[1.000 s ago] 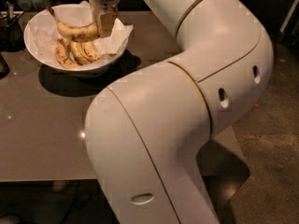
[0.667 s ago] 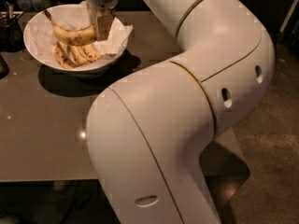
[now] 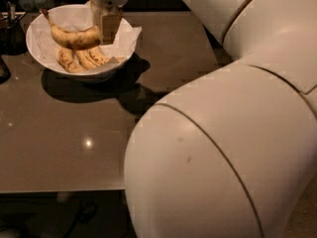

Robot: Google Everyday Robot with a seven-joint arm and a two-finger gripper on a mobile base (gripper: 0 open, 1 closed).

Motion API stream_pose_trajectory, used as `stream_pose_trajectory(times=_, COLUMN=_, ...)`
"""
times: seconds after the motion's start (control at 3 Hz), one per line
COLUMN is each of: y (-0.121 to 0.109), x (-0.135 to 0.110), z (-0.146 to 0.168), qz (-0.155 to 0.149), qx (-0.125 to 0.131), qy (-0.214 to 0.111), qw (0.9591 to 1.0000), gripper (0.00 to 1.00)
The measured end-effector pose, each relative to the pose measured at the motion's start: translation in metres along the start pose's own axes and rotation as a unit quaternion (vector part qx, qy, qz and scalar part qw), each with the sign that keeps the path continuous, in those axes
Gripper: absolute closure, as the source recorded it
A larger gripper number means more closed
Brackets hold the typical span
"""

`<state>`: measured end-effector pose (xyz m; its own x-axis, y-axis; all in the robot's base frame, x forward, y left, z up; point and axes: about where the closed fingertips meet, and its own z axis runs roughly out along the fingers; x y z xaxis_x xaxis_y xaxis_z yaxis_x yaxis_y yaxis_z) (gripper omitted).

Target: Pick banana from white bowl

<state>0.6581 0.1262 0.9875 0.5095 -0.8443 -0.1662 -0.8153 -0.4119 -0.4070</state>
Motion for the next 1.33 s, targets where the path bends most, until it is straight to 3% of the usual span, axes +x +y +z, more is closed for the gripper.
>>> stream_pose_trajectory(times=0.67, y=0.031, x=-0.029, z=-0.012, qz=0.033, qx=-0.019, qy=-0.053, qw=0.9979, gripper=1.00)
stream_pose_trajectory(times=1.0, y=0.060, x=-0.045, z=-0.012, qz=0.050, qx=-0.028, qy=-0.076, qw=0.9954, gripper=1.00)
stream_pose_trajectory(times=1.33, y=0.105, x=-0.083, z=-0.021, qz=0.056, qx=-0.045, qy=-0.096, qw=0.9928, gripper=1.00)
